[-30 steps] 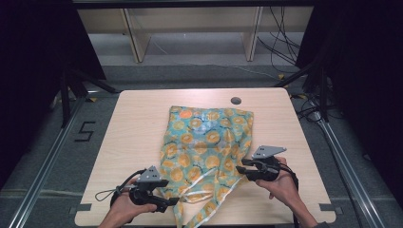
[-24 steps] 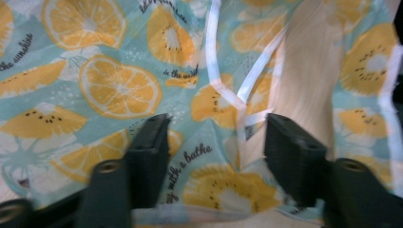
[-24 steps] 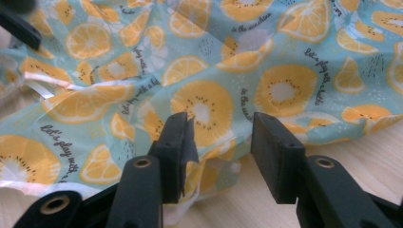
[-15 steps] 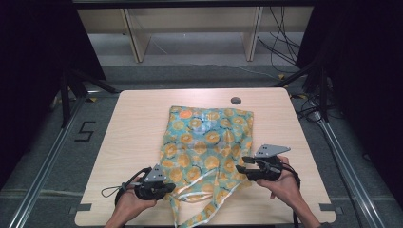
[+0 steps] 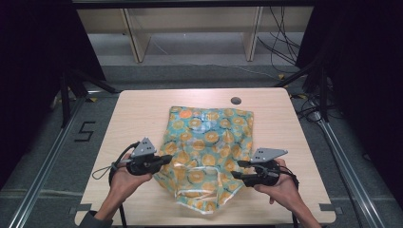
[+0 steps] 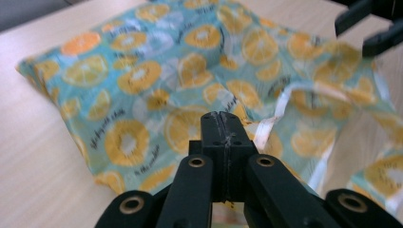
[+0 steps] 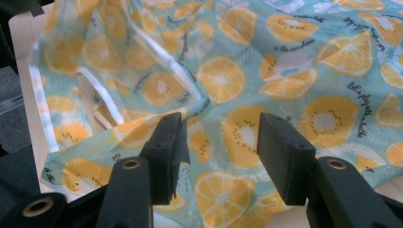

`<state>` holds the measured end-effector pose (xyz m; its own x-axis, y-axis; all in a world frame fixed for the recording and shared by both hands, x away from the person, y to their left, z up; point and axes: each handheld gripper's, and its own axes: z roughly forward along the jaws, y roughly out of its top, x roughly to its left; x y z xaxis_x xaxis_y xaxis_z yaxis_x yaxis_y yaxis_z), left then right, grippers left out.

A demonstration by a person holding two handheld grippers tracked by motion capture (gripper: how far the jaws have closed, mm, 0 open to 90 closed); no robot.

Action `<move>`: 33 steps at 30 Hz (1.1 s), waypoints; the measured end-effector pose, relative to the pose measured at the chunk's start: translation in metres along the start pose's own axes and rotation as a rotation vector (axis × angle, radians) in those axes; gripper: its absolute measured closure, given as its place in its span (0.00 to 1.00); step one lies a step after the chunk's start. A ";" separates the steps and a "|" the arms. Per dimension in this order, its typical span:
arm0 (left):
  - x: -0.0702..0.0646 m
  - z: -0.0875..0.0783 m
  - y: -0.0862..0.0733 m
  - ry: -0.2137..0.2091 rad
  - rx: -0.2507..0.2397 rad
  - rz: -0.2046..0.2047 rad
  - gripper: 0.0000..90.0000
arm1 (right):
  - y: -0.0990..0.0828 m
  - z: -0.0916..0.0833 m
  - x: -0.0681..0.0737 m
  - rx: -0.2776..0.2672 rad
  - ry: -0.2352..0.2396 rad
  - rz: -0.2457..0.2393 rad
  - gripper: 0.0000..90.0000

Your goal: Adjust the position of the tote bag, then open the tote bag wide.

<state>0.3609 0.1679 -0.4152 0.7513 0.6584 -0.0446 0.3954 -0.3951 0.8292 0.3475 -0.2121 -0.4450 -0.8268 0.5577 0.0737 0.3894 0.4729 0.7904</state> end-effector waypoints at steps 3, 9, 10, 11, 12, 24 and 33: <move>0.009 0.004 0.014 0.014 -0.045 -0.006 0.99 | 0.000 -0.001 0.003 0.010 0.016 0.038 0.56; 0.032 0.017 0.030 0.033 -0.050 -0.050 1.00 | 0.004 0.000 0.007 0.000 0.044 -0.020 0.53; 0.036 0.020 0.032 0.034 -0.067 -0.079 1.00 | 0.004 0.000 0.010 0.000 0.049 -0.003 0.52; 0.041 0.022 0.033 0.037 -0.073 -0.092 0.99 | 0.005 0.000 0.011 0.007 0.059 -0.009 0.51; 0.045 0.023 0.034 0.038 -0.076 -0.107 0.99 | 0.006 0.000 0.013 0.014 0.066 -0.013 0.50; 0.071 0.032 0.026 0.048 -0.081 -0.180 0.99 | 0.009 0.013 0.033 0.043 0.142 -0.057 0.40; 0.075 0.032 0.026 0.042 -0.075 -0.198 0.99 | 0.004 0.025 0.045 0.122 0.156 -0.168 0.32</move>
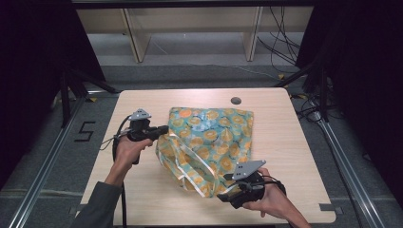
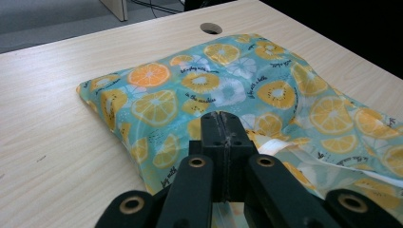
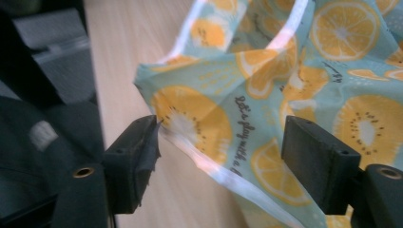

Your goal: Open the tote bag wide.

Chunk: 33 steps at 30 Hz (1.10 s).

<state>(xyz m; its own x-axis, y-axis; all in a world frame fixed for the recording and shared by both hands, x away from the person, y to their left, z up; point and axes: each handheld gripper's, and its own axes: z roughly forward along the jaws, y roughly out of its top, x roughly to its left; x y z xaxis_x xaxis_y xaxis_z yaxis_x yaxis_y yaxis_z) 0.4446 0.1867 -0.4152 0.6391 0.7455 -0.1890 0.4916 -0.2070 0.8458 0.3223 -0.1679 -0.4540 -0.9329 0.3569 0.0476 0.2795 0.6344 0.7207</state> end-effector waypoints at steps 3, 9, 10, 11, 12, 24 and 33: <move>0.000 0.001 -0.001 0.000 0.002 -0.002 0.99 | 0.000 0.006 0.002 0.015 -0.060 -0.029 0.47; -0.001 0.002 -0.001 -0.004 0.008 0.002 0.99 | -0.004 0.007 -0.013 -0.013 -0.101 -0.022 0.98; -0.001 0.002 -0.001 0.002 0.007 0.005 0.99 | -0.004 0.006 -0.014 -0.027 -0.107 -0.027 1.00; -0.001 0.003 -0.001 0.000 0.011 0.010 0.99 | -0.003 0.005 -0.015 -0.030 -0.116 -0.017 1.00; -0.001 0.003 -0.002 -0.003 0.011 0.009 0.99 | -0.003 0.004 -0.015 -0.039 -0.109 0.008 1.00; -0.002 0.003 -0.001 -0.002 0.007 0.004 0.99 | 0.027 0.016 -0.008 -0.107 -0.106 0.193 0.50; -0.002 0.004 -0.001 -0.014 0.001 0.004 0.99 | 0.024 0.014 -0.028 -0.012 -0.185 0.104 1.00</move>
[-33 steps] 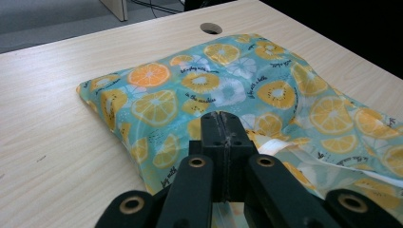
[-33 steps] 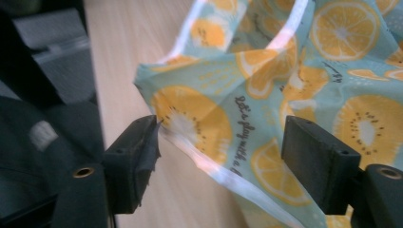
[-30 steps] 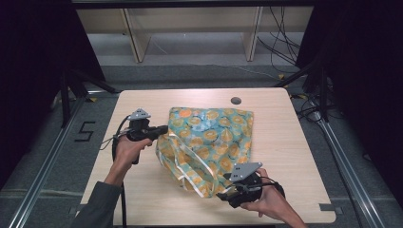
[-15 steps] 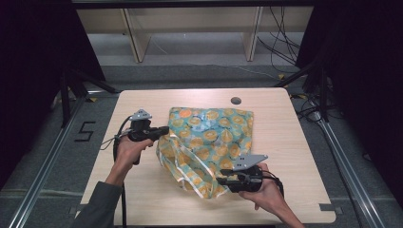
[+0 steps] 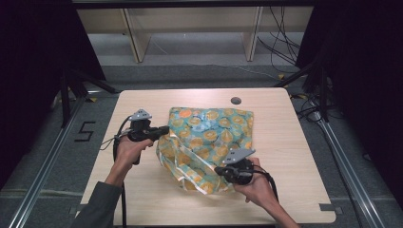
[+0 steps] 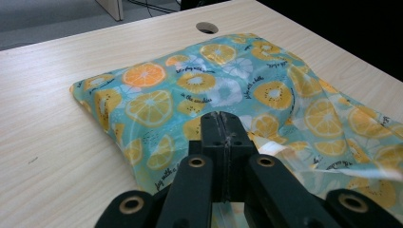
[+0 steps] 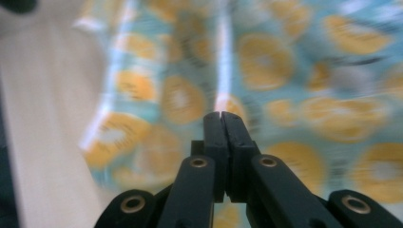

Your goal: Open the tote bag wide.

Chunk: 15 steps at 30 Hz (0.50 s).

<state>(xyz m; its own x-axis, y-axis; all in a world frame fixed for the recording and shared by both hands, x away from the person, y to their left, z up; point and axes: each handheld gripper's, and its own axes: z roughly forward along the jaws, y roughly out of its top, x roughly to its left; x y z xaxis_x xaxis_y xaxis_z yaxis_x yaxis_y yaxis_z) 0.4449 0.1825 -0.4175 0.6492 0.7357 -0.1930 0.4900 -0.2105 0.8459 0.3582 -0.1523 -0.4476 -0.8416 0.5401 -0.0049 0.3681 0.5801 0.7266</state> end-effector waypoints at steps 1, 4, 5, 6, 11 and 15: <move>-0.001 0.002 0.000 -0.006 0.000 0.009 0.99 | 0.001 -0.002 -0.007 -0.006 -0.016 0.008 1.00; -0.004 0.006 0.002 -0.008 0.001 0.018 0.99 | 0.006 -0.007 -0.031 -0.028 -0.090 0.028 1.00; -0.004 0.007 0.002 -0.017 0.006 0.015 0.99 | 0.007 -0.007 -0.039 -0.051 -0.110 0.022 1.00; -0.004 0.009 0.003 -0.018 0.004 0.019 0.99 | 0.008 -0.008 -0.047 -0.052 -0.119 0.032 1.00; 0.000 0.015 0.003 -0.014 0.011 -0.002 0.99 | 0.016 -0.003 -0.079 -0.079 -0.161 0.072 1.00; 0.007 0.025 -0.002 -0.018 0.035 -0.008 0.99 | 0.014 0.007 -0.106 -0.071 -0.193 0.132 1.00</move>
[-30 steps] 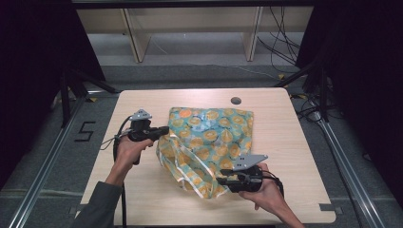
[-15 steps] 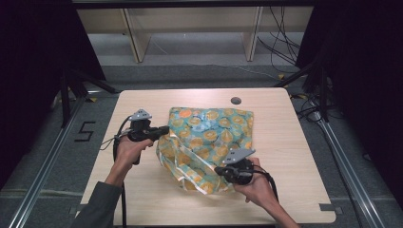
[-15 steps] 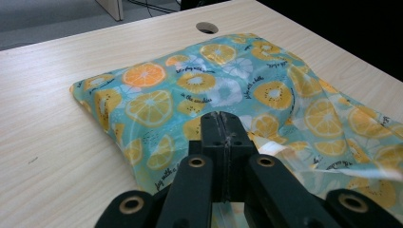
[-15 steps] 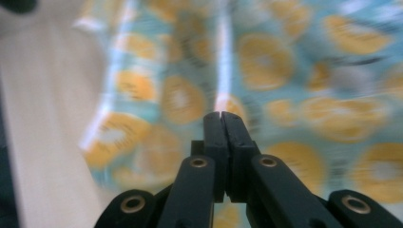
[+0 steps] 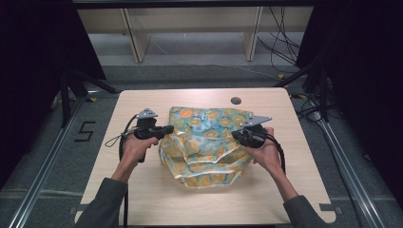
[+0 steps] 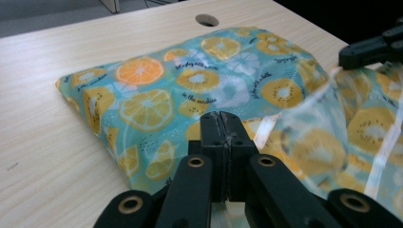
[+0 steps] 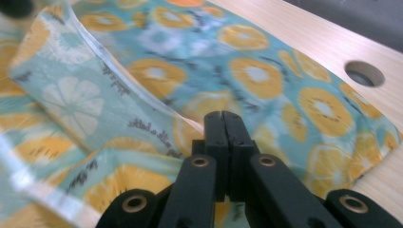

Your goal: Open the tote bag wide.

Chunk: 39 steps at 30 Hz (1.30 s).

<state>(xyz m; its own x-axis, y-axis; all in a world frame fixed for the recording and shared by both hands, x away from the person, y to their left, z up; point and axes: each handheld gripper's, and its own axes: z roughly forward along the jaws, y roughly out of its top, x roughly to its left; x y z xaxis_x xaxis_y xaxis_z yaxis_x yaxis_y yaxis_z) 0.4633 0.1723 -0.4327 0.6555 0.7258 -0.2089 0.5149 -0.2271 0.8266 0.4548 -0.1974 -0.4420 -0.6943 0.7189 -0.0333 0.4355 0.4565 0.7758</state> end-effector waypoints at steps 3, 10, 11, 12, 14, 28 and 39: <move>0.005 0.015 -0.008 0.008 0.034 -0.014 0.97 | -0.008 0.012 -0.011 0.026 -0.004 0.036 1.00; -0.011 -0.001 0.001 0.041 0.037 0.040 0.66 | -0.011 0.015 -0.011 0.074 0.005 0.051 1.00; -0.018 -0.010 0.005 0.040 0.022 0.058 0.61 | -0.012 0.015 -0.011 0.070 0.003 0.054 1.00; -0.027 -0.018 0.008 0.023 0.010 0.077 0.59 | -0.012 0.015 -0.011 0.073 0.012 0.050 1.00; -0.046 -0.035 0.012 0.005 -0.016 0.135 0.57 | -0.012 0.015 -0.011 0.070 0.009 0.056 1.00; -0.105 -0.008 -0.023 -0.067 0.244 0.326 0.55 | -0.009 0.011 -0.013 0.047 0.023 0.025 1.00; -0.101 0.036 -0.041 -0.090 0.246 0.141 0.63 | -0.008 0.010 -0.010 0.052 0.030 0.059 1.00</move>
<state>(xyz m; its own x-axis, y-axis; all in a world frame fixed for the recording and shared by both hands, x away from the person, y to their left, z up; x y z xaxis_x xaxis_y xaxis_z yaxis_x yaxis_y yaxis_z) 0.3956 0.0846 -0.4647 0.7706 0.6181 -0.1554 0.5268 -0.4804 0.7012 0.4640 -0.2028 -0.4546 -0.6831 0.7297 0.0305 0.5046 0.4413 0.7421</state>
